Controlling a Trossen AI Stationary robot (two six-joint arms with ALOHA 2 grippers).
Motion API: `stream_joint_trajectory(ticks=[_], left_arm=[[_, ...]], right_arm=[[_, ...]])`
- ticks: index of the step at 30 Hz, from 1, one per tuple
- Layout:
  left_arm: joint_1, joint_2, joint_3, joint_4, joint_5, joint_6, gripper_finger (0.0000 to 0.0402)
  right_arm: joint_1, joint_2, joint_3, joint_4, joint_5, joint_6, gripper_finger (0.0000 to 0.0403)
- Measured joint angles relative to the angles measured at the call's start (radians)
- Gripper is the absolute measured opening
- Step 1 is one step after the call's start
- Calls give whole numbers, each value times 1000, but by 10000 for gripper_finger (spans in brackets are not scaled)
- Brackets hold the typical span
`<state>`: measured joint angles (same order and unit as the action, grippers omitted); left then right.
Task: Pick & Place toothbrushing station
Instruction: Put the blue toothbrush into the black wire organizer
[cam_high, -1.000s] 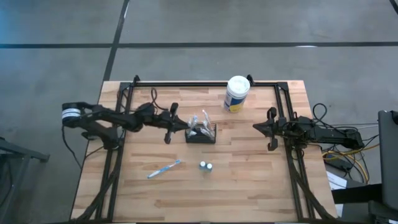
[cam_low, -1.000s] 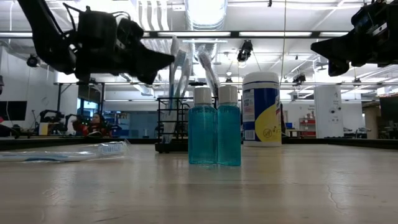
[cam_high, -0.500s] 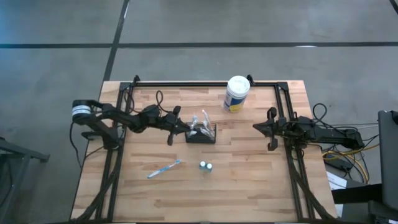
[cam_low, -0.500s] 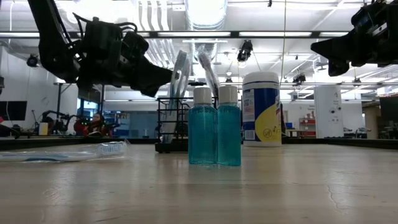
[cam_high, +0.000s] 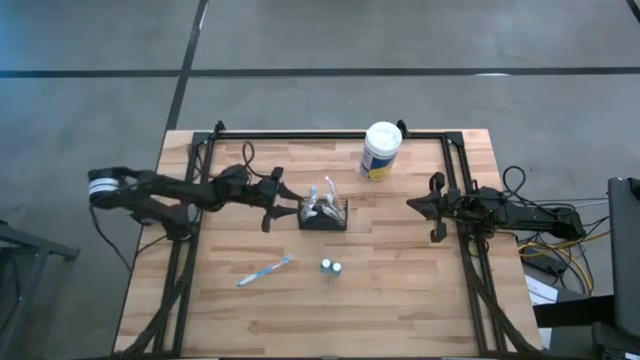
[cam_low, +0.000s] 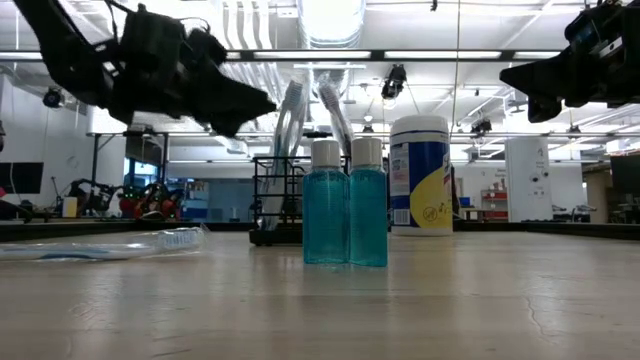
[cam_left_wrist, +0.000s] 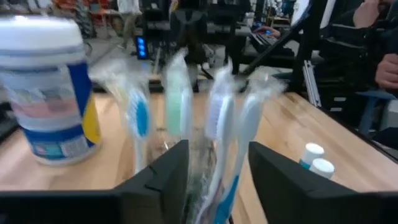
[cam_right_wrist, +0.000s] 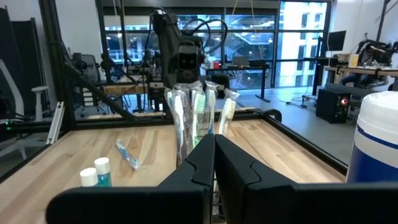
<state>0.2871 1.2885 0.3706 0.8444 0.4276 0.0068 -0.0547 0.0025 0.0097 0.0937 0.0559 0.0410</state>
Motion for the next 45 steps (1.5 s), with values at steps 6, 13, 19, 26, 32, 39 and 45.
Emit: stream_joint_trajectory(ticks=[6,13,19,26,32,39,45], left_arm=[[1,-160,0,-118,-13,41,215],[-37,-415,142,-703,-71,48,190],[-257,-489,333,-1227,-316,-11,105],[-593,-469,453,-1450,-557,-204,9],[-775,-405,454,-1485,-735,-400,4],[-811,-310,449,-1540,-767,-453,3],[-798,-215,443,-1571,-690,-564,19]], right_arm=[[0,0,0,0,0,0,8],[0,0,0,-1,-2,1,8],[0,0,0,-2,-3,-3,8],[0,0,0,-2,-3,-3,8],[0,0,0,-2,-3,-3,8],[0,0,0,-1,-3,-2,8],[0,0,0,-1,-2,-4,8]])
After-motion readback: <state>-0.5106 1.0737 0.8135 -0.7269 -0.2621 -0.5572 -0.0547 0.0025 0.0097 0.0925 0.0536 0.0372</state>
